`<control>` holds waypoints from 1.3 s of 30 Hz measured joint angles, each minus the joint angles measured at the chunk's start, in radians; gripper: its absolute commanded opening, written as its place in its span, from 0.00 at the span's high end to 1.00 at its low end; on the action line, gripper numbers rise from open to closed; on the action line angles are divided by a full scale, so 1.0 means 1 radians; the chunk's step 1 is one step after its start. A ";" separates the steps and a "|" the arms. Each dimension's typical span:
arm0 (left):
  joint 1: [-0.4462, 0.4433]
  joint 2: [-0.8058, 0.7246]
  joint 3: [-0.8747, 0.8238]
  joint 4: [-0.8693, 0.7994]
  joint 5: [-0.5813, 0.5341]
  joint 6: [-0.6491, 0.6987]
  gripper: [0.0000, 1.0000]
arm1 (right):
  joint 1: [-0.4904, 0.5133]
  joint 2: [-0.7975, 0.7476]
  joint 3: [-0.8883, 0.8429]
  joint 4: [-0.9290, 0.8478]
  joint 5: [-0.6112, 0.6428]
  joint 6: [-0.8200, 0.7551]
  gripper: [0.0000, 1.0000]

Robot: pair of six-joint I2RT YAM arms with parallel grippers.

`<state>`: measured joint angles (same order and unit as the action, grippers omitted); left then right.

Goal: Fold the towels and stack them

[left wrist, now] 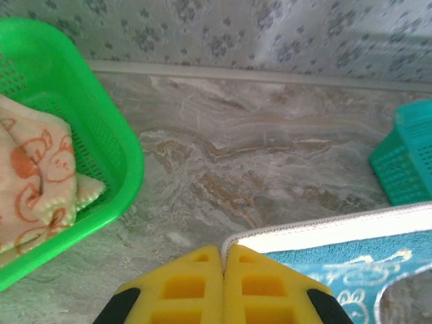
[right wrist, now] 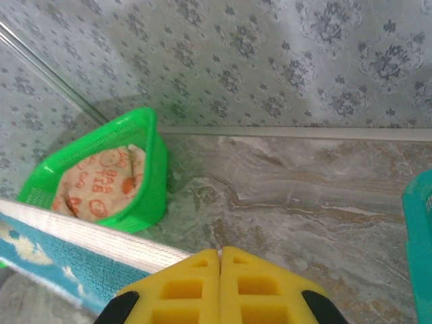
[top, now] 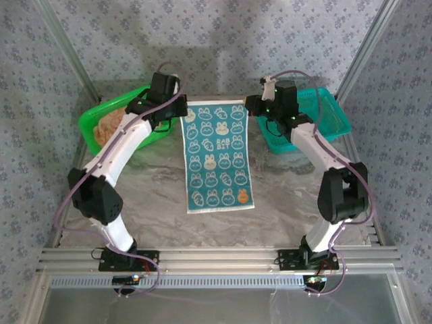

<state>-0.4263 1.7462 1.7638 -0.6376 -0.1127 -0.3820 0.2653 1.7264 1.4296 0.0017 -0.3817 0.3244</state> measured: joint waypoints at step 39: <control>-0.005 -0.050 -0.225 0.164 0.037 0.086 1.00 | 0.051 -0.065 -0.262 0.010 0.057 -0.212 1.00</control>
<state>-0.4316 1.6962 1.5391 -0.4740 -0.0757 -0.2962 0.3164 1.6615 1.1671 0.0116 -0.3244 0.1127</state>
